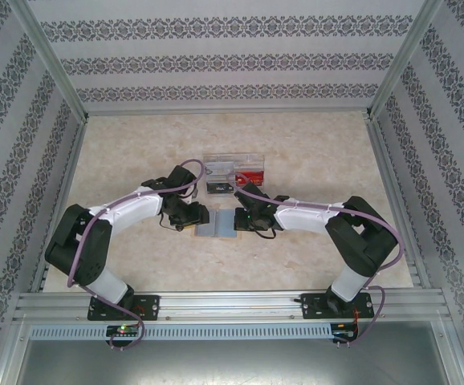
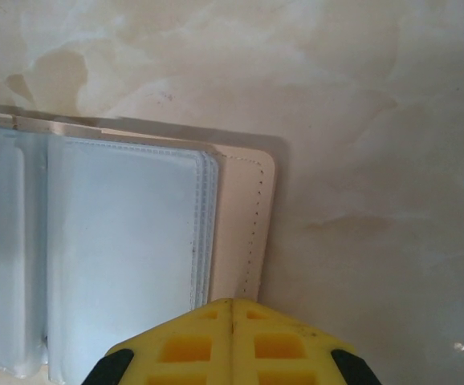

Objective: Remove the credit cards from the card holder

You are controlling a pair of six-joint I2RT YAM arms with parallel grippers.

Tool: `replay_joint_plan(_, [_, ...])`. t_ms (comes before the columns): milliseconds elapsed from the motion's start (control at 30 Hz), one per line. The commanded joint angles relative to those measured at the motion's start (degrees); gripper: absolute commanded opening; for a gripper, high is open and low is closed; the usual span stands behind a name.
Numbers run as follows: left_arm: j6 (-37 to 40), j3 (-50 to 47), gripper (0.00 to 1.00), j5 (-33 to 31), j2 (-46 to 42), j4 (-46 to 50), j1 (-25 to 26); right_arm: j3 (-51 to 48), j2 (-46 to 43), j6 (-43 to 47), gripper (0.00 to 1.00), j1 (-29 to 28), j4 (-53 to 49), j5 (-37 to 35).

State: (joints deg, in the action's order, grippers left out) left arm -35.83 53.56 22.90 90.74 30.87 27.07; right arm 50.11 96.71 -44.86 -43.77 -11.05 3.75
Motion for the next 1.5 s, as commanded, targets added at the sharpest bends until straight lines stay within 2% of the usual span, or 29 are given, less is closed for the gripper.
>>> replay_joint_plan(0, [1.6, 1.6, 0.51, 1.0, 1.2, -1.3, 1.0, -0.4, 0.6, -0.4, 0.00, -0.5, -1.5, -1.7])
replay_joint_plan(600, [2.5, 2.0, 0.48, 2.8, 5.9, -2.1, 1.7, 0.3, 2.2, -0.5, 0.00, -1.0, -1.2, -0.3])
replay_joint_plan(1033, [2.7, 2.1, 0.49, 7.9, 4.6, -4.8, 1.9, 0.7, 2.9, -0.7, 0.00, -1.3, -0.9, -0.1])
replay_joint_plan(1167, [2.9, 2.5, 0.55, 8.4, 4.2, -4.7, 1.9, 0.8, 3.0, -0.8, 0.00, -1.3, -1.1, -0.2])
replay_joint_plan(1267, [3.0, 3.1, 0.70, 8.4, 3.7, -4.3, 1.9, 0.8, 2.8, -0.8, 0.00, -1.3, -1.1, -0.3])
replay_joint_plan(1367, [3.1, 3.6, 0.73, 8.5, 3.3, -3.8, 2.1, 0.9, 2.7, -0.8, 0.00, -1.3, -1.2, -0.4])
replay_joint_plan(1467, [3.5, 4.2, 0.81, 8.7, 3.2, -3.3, 2.4, 0.9, 2.6, -0.8, 0.00, -1.3, -1.2, -0.6])
